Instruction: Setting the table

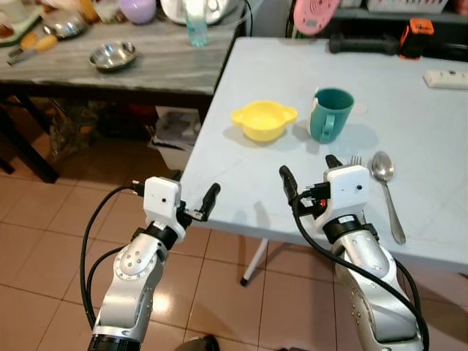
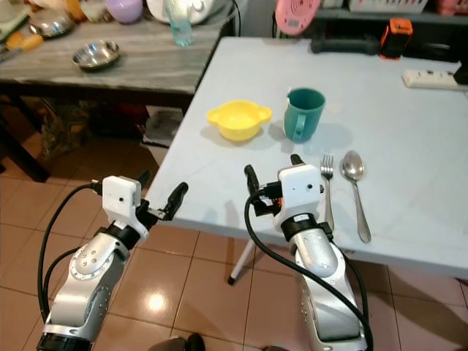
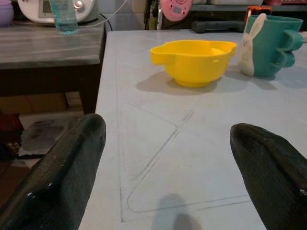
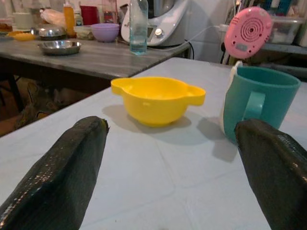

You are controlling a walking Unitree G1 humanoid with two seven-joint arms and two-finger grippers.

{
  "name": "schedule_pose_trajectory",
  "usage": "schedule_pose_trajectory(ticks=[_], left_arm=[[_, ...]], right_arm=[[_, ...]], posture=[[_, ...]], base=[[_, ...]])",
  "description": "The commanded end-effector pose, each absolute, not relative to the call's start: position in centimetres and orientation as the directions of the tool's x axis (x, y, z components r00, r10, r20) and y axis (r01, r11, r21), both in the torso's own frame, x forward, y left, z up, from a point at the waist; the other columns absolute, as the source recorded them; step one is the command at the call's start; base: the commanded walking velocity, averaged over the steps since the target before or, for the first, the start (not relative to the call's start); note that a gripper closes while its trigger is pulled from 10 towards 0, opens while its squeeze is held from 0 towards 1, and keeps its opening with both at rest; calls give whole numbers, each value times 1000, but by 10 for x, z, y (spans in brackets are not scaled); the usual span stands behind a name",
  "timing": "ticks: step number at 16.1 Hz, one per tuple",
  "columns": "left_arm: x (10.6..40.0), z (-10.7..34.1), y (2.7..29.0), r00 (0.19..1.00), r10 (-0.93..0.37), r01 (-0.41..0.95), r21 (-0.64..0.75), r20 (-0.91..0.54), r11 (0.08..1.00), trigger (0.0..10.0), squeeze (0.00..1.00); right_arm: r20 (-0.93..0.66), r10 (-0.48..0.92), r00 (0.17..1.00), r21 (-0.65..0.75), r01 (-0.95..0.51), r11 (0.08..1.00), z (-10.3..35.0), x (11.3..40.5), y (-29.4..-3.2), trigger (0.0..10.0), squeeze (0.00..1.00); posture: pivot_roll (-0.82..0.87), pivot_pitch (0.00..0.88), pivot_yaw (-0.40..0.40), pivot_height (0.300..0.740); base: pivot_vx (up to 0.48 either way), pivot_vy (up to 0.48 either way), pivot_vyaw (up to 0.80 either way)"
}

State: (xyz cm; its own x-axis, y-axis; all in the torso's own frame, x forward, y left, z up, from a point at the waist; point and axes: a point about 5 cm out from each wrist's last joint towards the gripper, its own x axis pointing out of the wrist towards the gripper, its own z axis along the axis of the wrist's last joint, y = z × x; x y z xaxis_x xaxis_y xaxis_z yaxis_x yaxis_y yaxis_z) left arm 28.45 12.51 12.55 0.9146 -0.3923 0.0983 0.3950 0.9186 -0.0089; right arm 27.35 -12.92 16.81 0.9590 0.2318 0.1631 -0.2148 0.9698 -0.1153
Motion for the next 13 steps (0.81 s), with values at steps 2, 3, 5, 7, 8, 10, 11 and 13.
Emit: schedule_pose_trajectory(ticks=[2, 3, 5, 7, 8, 10, 11, 13], left_arm=[[282, 126, 125, 910, -401, 403, 3, 102, 915, 10000, 0], [282, 126, 125, 910, -403, 404, 3, 102, 915, 10000, 0], [282, 126, 125, 909, -405, 407, 2, 101, 914, 10000, 0], [281, 126, 124, 908, -407, 409, 2, 101, 913, 10000, 0], [281, 125, 124, 908, -408, 409, 3, 100, 912, 10000, 0], [281, 125, 123, 907, -409, 411, 3, 97, 912, 10000, 0], [280, 124, 124, 907, -410, 412, 3, 94, 911, 10000, 0], [279, 123, 123, 906, -413, 414, 5, 90, 910, 10000, 0]], right_arm=[[176, 238, 955, -115, -221, 969, 170, 273, -126, 10000, 0], [177, 240, 955, -115, -222, 968, 170, 273, -126, 10000, 0], [175, 240, 955, -116, -222, 968, 170, 273, -126, 10000, 0], [176, 240, 955, -117, -222, 968, 170, 273, -126, 10000, 0], [176, 240, 955, -118, -221, 968, 170, 273, -126, 10000, 0], [178, 237, 955, -119, -218, 969, 171, 273, -126, 10000, 0], [178, 234, 956, -119, -215, 969, 171, 273, -127, 10000, 0], [175, 228, 958, -123, -209, 970, 170, 271, -128, 10000, 0]], posture=[[-49, 134, 69, 740], [-54, 136, 73, 740], [-54, 139, 72, 740], [-55, 139, 72, 740], [-55, 139, 72, 740], [-55, 140, 72, 740], [-55, 140, 72, 740], [-60, 141, 74, 740]], base=[[307, 0, 0], [334, 0, 0], [334, 0, 0], [336, 0, 0], [334, 0, 0], [324, 0, 0], [311, 0, 0], [296, 0, 0]])
